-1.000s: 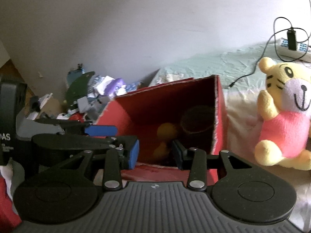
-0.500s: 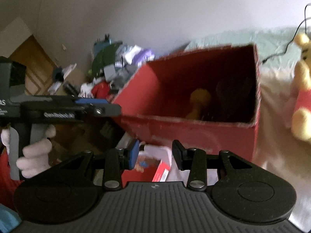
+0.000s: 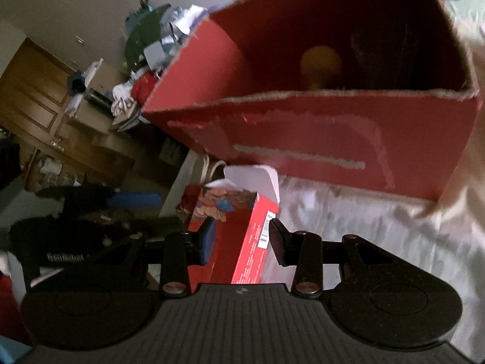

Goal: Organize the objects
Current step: 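Move the right tool to the small red printed carton, then grasp the red printed carton with the right tool and lift it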

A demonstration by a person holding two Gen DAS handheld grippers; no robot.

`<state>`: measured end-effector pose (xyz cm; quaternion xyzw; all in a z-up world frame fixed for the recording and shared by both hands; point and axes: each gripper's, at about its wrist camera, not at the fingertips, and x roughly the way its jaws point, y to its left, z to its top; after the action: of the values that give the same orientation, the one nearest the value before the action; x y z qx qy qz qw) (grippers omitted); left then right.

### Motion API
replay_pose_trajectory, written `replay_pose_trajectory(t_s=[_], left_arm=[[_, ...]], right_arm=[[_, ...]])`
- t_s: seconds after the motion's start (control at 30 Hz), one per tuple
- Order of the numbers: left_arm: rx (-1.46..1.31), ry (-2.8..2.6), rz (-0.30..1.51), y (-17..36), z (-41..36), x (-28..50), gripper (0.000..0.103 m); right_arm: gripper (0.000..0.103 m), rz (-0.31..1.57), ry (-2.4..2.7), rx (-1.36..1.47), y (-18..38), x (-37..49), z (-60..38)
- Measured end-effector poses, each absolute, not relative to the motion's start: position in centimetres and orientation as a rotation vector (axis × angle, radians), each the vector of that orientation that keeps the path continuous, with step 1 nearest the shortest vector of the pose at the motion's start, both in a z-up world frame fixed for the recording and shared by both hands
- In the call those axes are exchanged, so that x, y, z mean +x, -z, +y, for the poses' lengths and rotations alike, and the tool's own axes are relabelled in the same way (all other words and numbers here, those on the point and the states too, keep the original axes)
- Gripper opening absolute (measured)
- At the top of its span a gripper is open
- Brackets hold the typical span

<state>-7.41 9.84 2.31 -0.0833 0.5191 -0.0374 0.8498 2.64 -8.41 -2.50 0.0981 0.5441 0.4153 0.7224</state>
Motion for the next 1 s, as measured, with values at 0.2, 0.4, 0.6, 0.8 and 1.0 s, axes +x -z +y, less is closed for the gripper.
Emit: replay_pose_trajectory(t_s=[0.2,0.4,0.6,0.8,1.0], left_arm=[[-0.144,0.113,1.143,-0.5,8.4,-7.4,0.062],[-0.137,0.134,1.146,0.3,7.6,-7.4,0.069],[-0.121,0.162,1.13,0.4,6.8,-6.8,0.077],[-0.078,0.207,1.113,0.3,6.4,-6.9,0.077],[-0.051,0.27,1.1,0.1,6.8,-7.8,0.077]], right_arm=[[0.043,1.275,-0.922,0.275,3.7,3.0,-8.4],[0.043,1.332,-0.934,0.317,4.5,3.5,-8.3],[0.047,1.377,-0.916,0.354,5.4,3.9,-8.5],[0.047,1.435,-0.888,0.408,6.7,4.0,-9.6],[0.043,1.432,-0.874,0.451,6.5,4.0,-10.7]])
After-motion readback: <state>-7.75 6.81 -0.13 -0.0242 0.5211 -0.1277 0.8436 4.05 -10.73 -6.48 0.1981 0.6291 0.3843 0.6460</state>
